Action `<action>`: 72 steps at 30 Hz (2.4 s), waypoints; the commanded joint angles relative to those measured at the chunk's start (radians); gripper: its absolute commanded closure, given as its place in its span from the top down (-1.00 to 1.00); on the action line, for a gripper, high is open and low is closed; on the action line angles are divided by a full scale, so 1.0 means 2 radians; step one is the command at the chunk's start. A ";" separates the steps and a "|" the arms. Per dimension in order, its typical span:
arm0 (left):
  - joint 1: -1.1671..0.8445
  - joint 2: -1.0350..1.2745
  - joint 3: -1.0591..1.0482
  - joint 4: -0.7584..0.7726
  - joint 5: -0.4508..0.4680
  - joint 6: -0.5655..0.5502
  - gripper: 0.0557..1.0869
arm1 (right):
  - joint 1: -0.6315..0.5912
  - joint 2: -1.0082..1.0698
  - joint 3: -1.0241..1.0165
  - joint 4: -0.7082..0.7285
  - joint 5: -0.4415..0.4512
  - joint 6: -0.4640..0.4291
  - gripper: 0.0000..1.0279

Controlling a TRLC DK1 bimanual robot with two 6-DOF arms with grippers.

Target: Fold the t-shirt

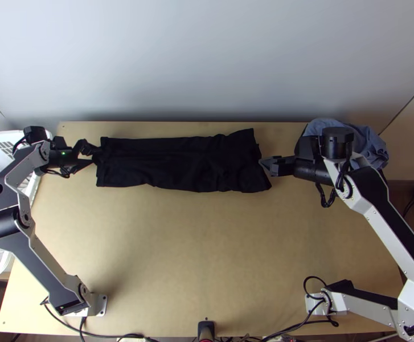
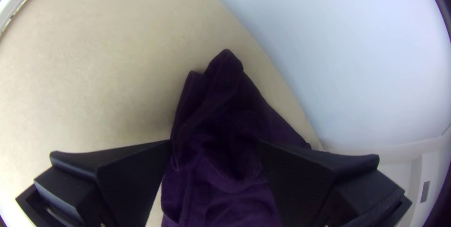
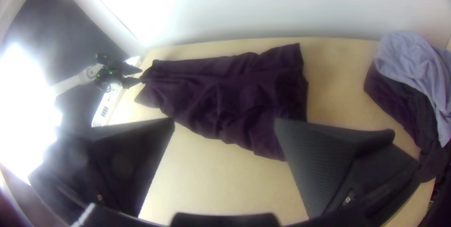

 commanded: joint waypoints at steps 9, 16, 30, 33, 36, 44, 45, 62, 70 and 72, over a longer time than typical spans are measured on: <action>-0.026 0.030 0.020 0.004 -0.014 0.012 0.74 | 0.001 0.006 -0.002 0.002 0.000 0.000 0.92; -0.033 0.034 0.024 0.004 -0.022 0.033 0.74 | 0.001 0.017 0.008 0.003 0.000 0.002 0.92; -0.046 0.075 0.050 -0.036 -0.018 0.026 -0.95 | 0.004 0.032 0.008 0.005 0.000 0.006 0.92; -0.043 0.074 0.050 -0.051 -0.016 0.028 -0.93 | 0.004 0.032 0.008 0.005 0.000 0.007 0.92; -0.043 0.069 0.044 -0.057 -0.016 0.028 -0.93 | 0.004 0.031 0.008 0.005 0.000 0.009 0.92; -0.020 0.017 0.050 -0.095 -0.024 0.020 -0.93 | 0.009 0.033 0.008 0.005 0.000 0.010 0.92; -0.017 0.008 0.053 -0.106 -0.024 0.022 -0.93 | 0.009 0.033 0.006 0.006 0.000 0.010 0.92; -0.059 -0.070 0.102 -0.234 -0.073 0.054 -0.93 | 0.014 0.032 -0.032 0.028 0.000 0.011 0.92; -0.142 -0.071 0.124 -0.236 -0.107 0.018 -0.93 | 0.010 0.027 -0.047 0.029 0.000 0.011 0.92; -0.161 -0.069 0.131 -0.238 -0.118 0.011 -0.93 | 0.010 0.025 -0.054 0.030 0.000 0.011 0.92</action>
